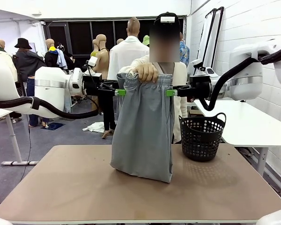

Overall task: Fold the training pants.
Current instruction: Release the ends of the Training pants and then grab the overlapped ends.

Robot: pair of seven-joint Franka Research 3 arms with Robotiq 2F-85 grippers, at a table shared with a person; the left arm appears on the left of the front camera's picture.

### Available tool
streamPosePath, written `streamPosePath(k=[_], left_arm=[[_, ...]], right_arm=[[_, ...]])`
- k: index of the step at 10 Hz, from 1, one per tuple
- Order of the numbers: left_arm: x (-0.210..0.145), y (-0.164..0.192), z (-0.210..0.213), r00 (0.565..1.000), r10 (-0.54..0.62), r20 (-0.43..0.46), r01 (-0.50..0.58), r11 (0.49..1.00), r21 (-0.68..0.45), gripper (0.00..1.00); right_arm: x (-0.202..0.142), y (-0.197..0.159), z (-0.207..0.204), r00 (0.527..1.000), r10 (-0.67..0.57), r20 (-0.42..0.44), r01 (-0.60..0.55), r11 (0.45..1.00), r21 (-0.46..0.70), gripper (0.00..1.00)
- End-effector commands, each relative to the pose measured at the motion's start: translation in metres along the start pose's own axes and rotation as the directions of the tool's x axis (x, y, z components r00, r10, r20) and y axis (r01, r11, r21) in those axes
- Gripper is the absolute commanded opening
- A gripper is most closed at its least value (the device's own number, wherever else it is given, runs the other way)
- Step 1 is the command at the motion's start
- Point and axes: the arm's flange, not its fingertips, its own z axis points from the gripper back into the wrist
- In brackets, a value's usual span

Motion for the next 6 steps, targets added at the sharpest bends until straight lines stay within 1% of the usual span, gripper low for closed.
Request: streamPosePath(k=[1, 3, 6], left_arm=[[0.002, 0.004, 0.0, 1.0, -0.005, -0.02, 0.005, 1.0, -0.029, 1.0], [0.0, 0.003, -0.005, 1.0, 0.0, -0.026, -0.001, 0.999, -0.054, 1.0], [-0.001, 0.003, -0.012, 0.999, 0.011, -0.031, -0.013, 0.998, -0.062, 1.0]], right_arm=[[0.002, 0.001, 0.0, 1.0, 0.015, -0.016, -0.015, 1.0, -0.004, 1.0], [0.001, 0.0, -0.003, 1.0, 0.024, -0.008, -0.024, 1.0, -0.002, 1.0], [0.0, -0.001, -0.009, 0.999, 0.039, 0.014, -0.039, 0.999, -0.019, 1.0]])
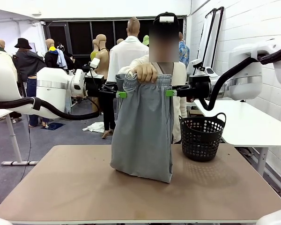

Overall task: Fold the training pants.
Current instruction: Release the ends of the Training pants and then grab the overlapped ends.

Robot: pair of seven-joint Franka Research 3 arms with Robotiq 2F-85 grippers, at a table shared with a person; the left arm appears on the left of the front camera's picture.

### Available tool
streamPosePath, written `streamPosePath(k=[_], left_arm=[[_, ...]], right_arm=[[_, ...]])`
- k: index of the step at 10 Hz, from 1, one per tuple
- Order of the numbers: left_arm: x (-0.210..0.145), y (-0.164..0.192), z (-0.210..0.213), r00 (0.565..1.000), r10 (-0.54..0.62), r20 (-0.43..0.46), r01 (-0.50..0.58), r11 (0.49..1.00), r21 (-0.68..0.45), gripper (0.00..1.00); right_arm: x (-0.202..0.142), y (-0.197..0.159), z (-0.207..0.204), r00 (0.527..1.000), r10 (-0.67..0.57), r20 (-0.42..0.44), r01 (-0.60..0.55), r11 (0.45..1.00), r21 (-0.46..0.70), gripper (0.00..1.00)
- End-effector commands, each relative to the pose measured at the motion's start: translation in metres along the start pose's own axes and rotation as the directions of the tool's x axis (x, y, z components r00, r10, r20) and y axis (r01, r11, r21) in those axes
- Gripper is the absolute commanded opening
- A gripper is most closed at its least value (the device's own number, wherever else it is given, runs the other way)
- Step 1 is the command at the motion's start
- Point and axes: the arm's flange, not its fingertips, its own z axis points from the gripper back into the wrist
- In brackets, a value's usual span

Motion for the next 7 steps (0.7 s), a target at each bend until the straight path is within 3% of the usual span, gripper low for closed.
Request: streamPosePath(k=[1, 7], left_arm=[[0.0042, 0.0046, -0.0046, 1.0, 0.01, -0.019, -0.01, 0.999, -0.033, 1.0], [0.0021, 0.0032, -0.0071, 1.0, 0.017, -0.025, -0.019, 0.997, -0.073, 1.0]], right_arm=[[-0.0005, -0.0013, -0.0086, 0.999, 0.027, 0.022, -0.027, 1.0, -0.016, 1.0], [-0.0034, -0.0037, -0.0174, 0.999, 0.044, 0.007, -0.043, 0.999, -0.012, 1.0]])
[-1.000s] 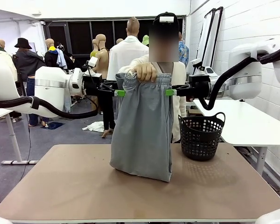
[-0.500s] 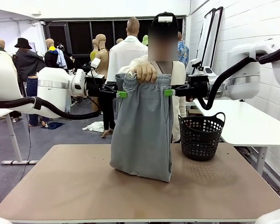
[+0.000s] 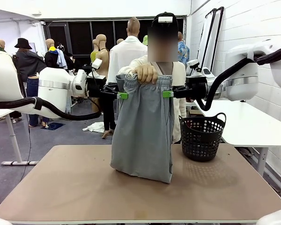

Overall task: Fold the training pants.
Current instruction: Release the ends of the Training pants and then grab the overlapped ends.

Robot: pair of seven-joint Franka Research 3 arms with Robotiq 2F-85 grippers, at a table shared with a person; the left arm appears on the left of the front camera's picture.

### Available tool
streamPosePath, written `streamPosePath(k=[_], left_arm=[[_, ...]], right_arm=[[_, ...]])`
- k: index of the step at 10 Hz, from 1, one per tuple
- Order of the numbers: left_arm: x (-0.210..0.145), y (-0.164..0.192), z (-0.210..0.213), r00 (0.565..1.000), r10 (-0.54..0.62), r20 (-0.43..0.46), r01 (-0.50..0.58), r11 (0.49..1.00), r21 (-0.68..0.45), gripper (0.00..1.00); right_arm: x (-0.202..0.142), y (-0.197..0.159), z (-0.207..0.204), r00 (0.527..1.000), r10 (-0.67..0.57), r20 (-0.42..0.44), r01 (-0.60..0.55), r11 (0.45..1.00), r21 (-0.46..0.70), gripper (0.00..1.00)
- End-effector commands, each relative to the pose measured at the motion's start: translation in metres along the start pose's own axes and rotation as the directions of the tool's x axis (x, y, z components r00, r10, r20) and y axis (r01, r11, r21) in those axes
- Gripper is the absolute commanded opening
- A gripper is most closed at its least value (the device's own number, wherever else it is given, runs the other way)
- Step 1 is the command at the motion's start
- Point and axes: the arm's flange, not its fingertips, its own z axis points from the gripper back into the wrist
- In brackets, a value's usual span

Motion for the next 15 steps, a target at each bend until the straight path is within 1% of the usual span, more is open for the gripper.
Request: streamPosePath(k=[1, 3, 5, 7, 9, 10, 13, 15], left_arm=[[0.002, 0.002, -0.002, 1.0, 0.018, -0.026, -0.019, 0.998, -0.053, 1.0], [0.001, 0.001, -0.001, 0.999, 0.02, -0.028, -0.022, 0.997, -0.076, 1.0], [0.0, 0.004, -0.004, 1.0, 0.019, -0.021, -0.02, 0.998, -0.062, 1.0], [0.001, 0.009, -0.01, 1.0, 0.025, -0.005, -0.025, 0.999, -0.033, 1.0], [0.002, 0.017, -0.02, 0.999, 0.046, -0.006, -0.046, 0.998, 0.044, 1.0], [0.003, 0.021, -0.025, 0.998, 0.056, 0.008, -0.056, 0.997, 0.052, 1.0], [0.005, 0.025, -0.046, 0.997, 0.082, 0.015, -0.081, 0.997, -0.018, 1.0], [0.006, 0.021, -0.046, 0.995, 0.1, 0.025, -0.098, 0.994, -0.057, 1.0]], right_arm=[[-0.002, -0.005, -0.009, 1.0, 0.027, 0.014, -0.027, 1.0, -0.016, 1.0], [-0.001, -0.008, -0.013, 0.999, 0.033, 0.022, -0.032, 0.999, -0.027, 1.0], [0.0, -0.011, -0.015, 0.999, 0.042, 0.03, -0.041, 0.999, -0.032, 1.0], [0.002, -0.015, -0.021, 0.998, 0.05, 0.032, -0.048, 0.998, -0.032, 1.0], [0.004, -0.018, -0.025, 0.998, 0.057, 0.035, -0.056, 0.998, -0.034, 1.0], [0.005, -0.019, -0.026, 0.998, 0.058, 0.036, -0.056, 0.998, -0.034, 1.0], [0.006, -0.027, -0.029, 0.998, 0.056, 0.026, -0.055, 0.997, -0.045, 1.0], [0.004, -0.033, -0.031, 0.998, 0.06, 0.016, -0.059, 0.997, -0.053, 1.0]])
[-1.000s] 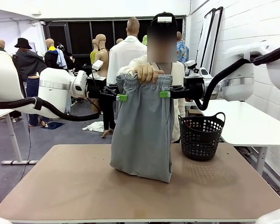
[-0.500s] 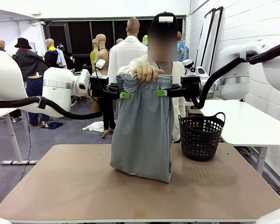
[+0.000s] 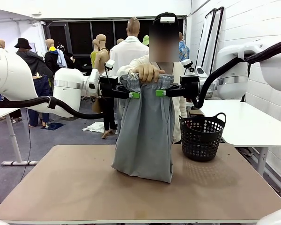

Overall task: Fold the training pants.
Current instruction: Release the ends of the Training pants and then grab the overlapped ends.

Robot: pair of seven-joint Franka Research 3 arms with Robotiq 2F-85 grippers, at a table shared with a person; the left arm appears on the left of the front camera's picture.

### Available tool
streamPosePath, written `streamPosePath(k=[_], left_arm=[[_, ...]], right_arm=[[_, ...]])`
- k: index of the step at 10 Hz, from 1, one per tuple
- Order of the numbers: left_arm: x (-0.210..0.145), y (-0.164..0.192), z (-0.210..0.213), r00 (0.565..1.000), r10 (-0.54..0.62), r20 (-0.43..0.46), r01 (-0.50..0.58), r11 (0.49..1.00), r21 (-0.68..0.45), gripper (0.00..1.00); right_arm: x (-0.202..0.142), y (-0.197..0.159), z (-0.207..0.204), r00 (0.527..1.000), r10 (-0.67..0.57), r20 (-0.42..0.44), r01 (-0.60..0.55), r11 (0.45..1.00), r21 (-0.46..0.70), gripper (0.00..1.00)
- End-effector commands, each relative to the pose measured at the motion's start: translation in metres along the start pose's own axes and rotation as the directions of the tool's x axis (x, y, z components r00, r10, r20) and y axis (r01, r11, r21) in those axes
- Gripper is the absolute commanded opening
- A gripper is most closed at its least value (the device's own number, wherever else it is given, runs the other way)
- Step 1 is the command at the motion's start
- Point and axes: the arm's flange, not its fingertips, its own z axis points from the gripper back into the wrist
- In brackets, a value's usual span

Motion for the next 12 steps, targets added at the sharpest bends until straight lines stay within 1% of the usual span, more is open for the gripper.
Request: streamPosePath(k=[1, 5, 6, 8, 9, 10, 11, 12], left_arm=[[0.007, -0.001, 0.005, 0.999, 0.031, 0.011, -0.031, 0.999, -0.032, 1.0], [0.005, -0.013, 0.007, 0.998, 0.057, -0.021, -0.059, 0.994, -0.089, 1.0], [0.006, -0.016, 0.006, 0.998, 0.054, -0.028, -0.057, 0.994, -0.094, 1.0], [0.008, -0.02, -0.001, 0.999, 0.052, -0.013, -0.053, 0.996, -0.076, 1.0], [0.007, -0.018, -0.005, 0.998, 0.051, -0.032, -0.051, 0.999, -0.007, 1.0], [0.006, -0.014, -0.009, 0.998, 0.051, -0.022, -0.05, 0.997, 0.053, 1.0], [0.005, -0.01, -0.014, 0.999, 0.051, -0.013, -0.049, 0.995, 0.086, 1.0], [0.003, -0.006, -0.018, 0.999, 0.046, -0.027, -0.041, 0.986, 0.163, 1.0]], right_arm=[[0.0, -0.009, -0.011, 1.0, 0.021, 0.001, -0.021, 1.0, -0.019, 1.0], [0.0, -0.014, -0.013, 0.999, 0.032, -0.013, -0.033, 0.999, -0.033, 1.0], [-0.001, -0.016, -0.014, 0.999, 0.033, -0.017, -0.033, 0.999, -0.036, 1.0], [-0.001, -0.017, -0.014, 0.999, 0.034, -0.028, -0.035, 0.998, -0.052, 1.0], [0.0, -0.018, -0.014, 0.999, 0.037, -0.031, -0.039, 0.998, -0.058, 1.0], [0.0, -0.019, -0.014, 0.999, 0.038, -0.031, -0.04, 0.997, -0.059, 1.0], [0.0, -0.02, -0.015, 0.999, 0.037, -0.03, -0.039, 0.997, -0.06, 1.0], [0.0, -0.02, -0.016, 0.999, 0.037, -0.028, -0.038, 0.998, -0.059, 1.0]])
